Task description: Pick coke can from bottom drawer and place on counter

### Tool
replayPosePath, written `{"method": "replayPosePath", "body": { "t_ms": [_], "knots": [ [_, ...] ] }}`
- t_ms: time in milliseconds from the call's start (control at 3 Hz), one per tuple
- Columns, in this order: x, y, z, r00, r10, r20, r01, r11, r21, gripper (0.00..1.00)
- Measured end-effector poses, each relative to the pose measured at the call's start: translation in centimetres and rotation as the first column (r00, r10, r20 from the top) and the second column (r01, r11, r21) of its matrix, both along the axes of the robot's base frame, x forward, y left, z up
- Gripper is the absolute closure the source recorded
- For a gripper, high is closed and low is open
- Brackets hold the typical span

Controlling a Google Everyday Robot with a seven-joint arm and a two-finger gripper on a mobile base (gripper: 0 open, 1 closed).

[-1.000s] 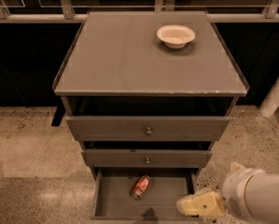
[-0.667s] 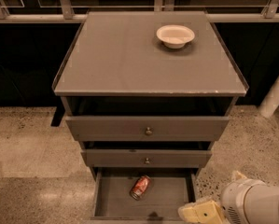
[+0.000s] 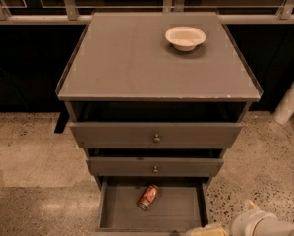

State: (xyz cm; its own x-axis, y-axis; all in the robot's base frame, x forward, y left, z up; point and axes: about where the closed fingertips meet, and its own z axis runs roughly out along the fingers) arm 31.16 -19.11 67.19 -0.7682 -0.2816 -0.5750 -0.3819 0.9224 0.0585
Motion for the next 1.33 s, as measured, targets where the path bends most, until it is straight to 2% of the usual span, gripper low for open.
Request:
{"method": "replayPosePath", "body": {
  "t_ms": [333,667,1000,1333],
  "knots": [
    [-1.6,1.1,-6.7,0.9977,-0.027,-0.063,0.031,0.998,0.058,0.0],
    [-2.2,3.4,-12.5,0.9889,0.043,-0.142,-0.022,0.99,0.142,0.0],
    [-3.1,4.4,-14.7,0.9803,0.053,-0.19,-0.015,0.981,0.194,0.0],
    [-3.2,3.6,-14.7,0.985,0.011,-0.172,0.02,0.984,0.178,0.0]
  ]
}}
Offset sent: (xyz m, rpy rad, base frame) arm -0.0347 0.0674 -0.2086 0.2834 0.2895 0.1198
